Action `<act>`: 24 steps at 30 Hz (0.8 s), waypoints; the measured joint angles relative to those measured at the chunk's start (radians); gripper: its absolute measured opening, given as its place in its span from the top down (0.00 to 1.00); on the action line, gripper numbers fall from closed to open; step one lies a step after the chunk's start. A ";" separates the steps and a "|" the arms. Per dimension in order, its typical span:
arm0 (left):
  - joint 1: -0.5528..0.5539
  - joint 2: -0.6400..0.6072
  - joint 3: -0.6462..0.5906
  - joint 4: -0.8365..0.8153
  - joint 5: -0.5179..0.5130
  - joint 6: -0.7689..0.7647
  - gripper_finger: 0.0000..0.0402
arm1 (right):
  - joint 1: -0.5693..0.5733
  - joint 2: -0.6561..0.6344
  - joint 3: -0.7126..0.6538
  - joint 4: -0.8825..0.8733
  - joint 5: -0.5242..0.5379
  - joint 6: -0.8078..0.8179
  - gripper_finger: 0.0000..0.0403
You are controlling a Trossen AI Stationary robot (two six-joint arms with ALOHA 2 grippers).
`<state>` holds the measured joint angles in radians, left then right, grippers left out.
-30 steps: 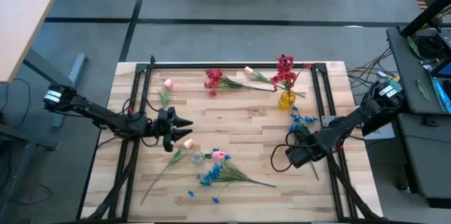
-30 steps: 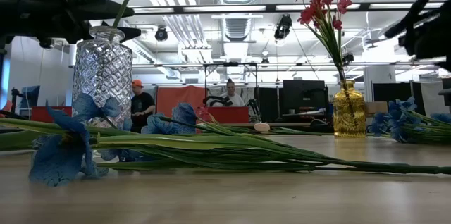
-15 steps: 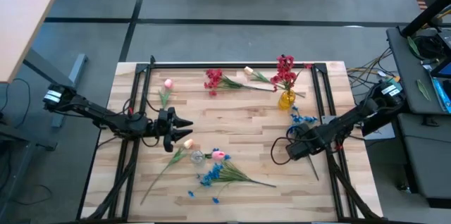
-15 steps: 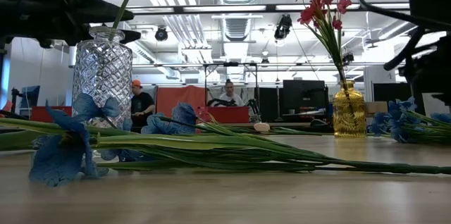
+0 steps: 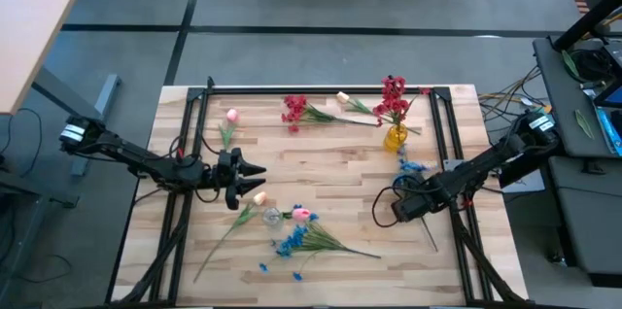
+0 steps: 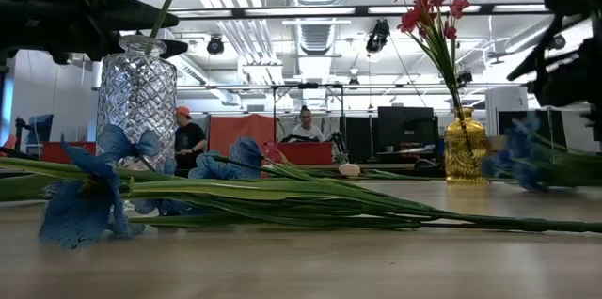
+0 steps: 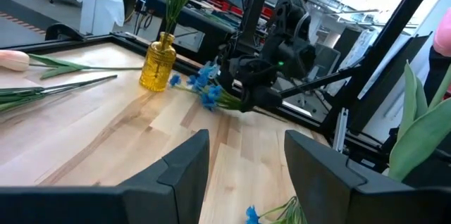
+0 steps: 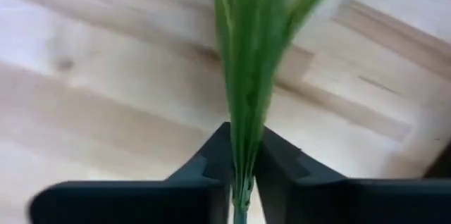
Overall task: Sort flowers into vase by color
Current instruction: Put the top blue flowers into the yellow vase
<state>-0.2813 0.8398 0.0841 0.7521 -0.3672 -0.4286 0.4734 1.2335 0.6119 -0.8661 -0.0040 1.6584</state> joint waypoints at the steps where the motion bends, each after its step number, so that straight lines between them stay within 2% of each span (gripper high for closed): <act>1: 0.000 0.000 0.000 0.000 0.000 0.000 0.58 | 0.002 -0.011 0.008 -0.002 0.000 -0.008 0.94; 5: 0.000 0.000 0.000 0.001 0.000 0.000 0.58 | 0.013 -0.062 0.054 0.007 0.005 -0.084 0.95; 7: 0.000 0.000 0.000 0.001 0.000 -0.001 0.58 | 0.025 -0.092 0.073 0.029 0.060 -0.131 0.94; 13: 0.000 0.000 0.000 0.003 0.000 -0.007 0.58 | 0.054 -0.213 0.073 0.208 0.357 -0.309 0.95; 24: 0.000 0.000 0.000 0.000 0.000 -0.007 0.58 | 0.106 -0.401 -0.016 0.586 0.933 -0.886 0.95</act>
<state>-0.2813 0.8398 0.0841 0.7521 -0.3676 -0.4358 0.5789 0.8325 0.5963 -0.2805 0.9289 0.7723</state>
